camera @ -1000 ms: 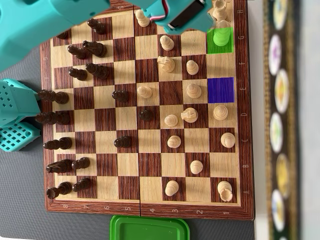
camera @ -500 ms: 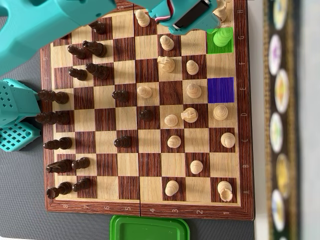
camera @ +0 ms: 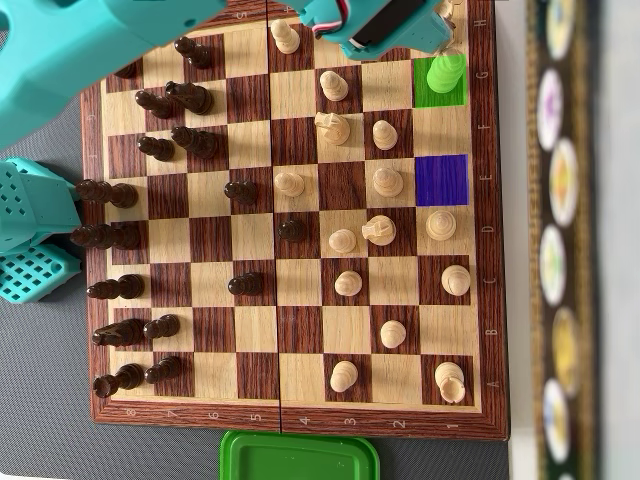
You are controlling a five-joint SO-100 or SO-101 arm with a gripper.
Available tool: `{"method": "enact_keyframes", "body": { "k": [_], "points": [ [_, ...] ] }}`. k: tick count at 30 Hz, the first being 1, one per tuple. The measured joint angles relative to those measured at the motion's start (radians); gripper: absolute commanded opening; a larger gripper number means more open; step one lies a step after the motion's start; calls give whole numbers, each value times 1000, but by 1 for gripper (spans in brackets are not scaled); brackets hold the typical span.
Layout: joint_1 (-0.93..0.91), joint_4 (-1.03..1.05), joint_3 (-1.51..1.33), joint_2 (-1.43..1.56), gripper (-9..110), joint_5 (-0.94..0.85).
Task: Play chess
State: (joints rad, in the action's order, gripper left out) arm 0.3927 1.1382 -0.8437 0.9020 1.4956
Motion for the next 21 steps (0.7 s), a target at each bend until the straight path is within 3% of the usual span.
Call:
{"method": "enact_keyframes", "body": {
  "k": [21],
  "points": [
    [8, 0, 67, -78, 15, 0]
  ]
}}
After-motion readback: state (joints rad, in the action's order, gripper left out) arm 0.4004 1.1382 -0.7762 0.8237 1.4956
